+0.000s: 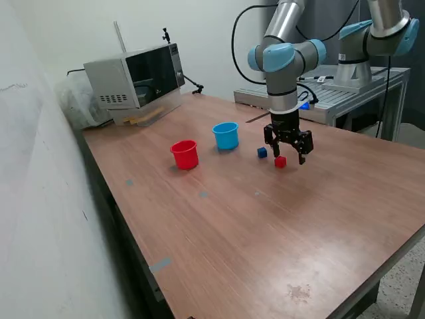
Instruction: Place red objects in the red bin, and blue objects in the blue bin.
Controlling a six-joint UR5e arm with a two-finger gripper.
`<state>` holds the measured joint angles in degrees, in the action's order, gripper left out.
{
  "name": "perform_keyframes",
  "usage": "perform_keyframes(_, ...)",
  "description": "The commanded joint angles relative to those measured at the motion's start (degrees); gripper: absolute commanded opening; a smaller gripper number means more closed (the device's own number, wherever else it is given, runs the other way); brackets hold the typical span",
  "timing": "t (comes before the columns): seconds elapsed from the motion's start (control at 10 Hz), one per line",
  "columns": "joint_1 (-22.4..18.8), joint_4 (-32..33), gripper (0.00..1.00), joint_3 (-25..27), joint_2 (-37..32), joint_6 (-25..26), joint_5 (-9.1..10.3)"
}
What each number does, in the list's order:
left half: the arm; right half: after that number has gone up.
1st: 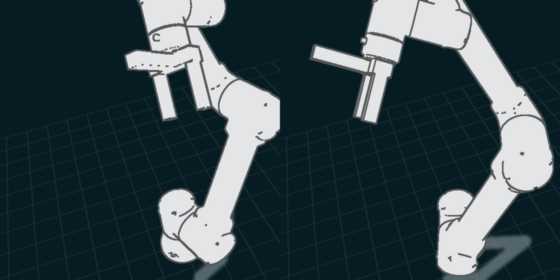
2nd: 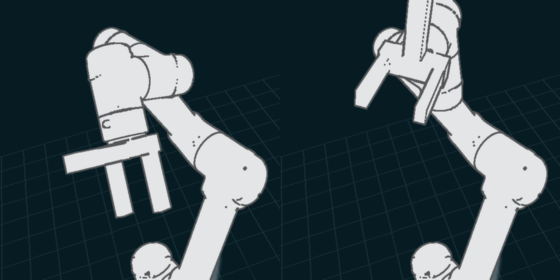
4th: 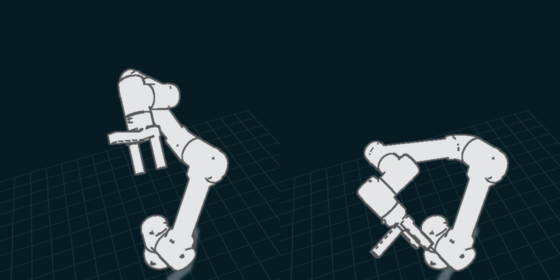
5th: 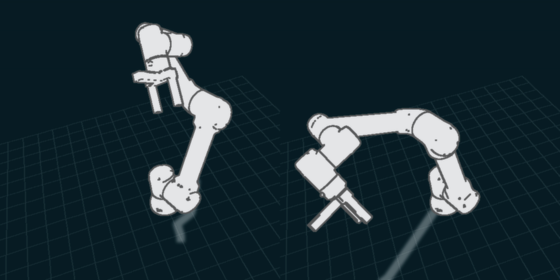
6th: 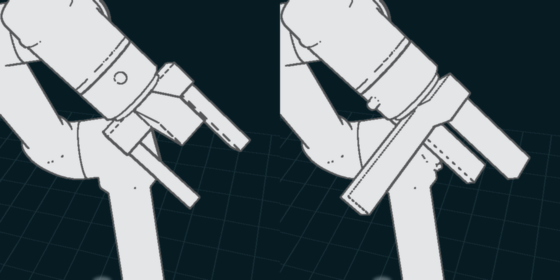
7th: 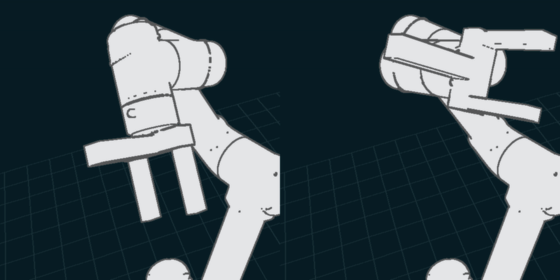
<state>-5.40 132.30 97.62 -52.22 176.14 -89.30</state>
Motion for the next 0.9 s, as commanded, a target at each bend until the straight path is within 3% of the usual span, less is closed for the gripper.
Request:
perform_keyframes(0.0, 0.0, 0.8, 0.00, -0.1, 0.0, 0.0, 0.00)
perform_keyframes(0.8, -0.1, 0.9, 0.00, 0.5, -1.8, 0.0, -0.09)
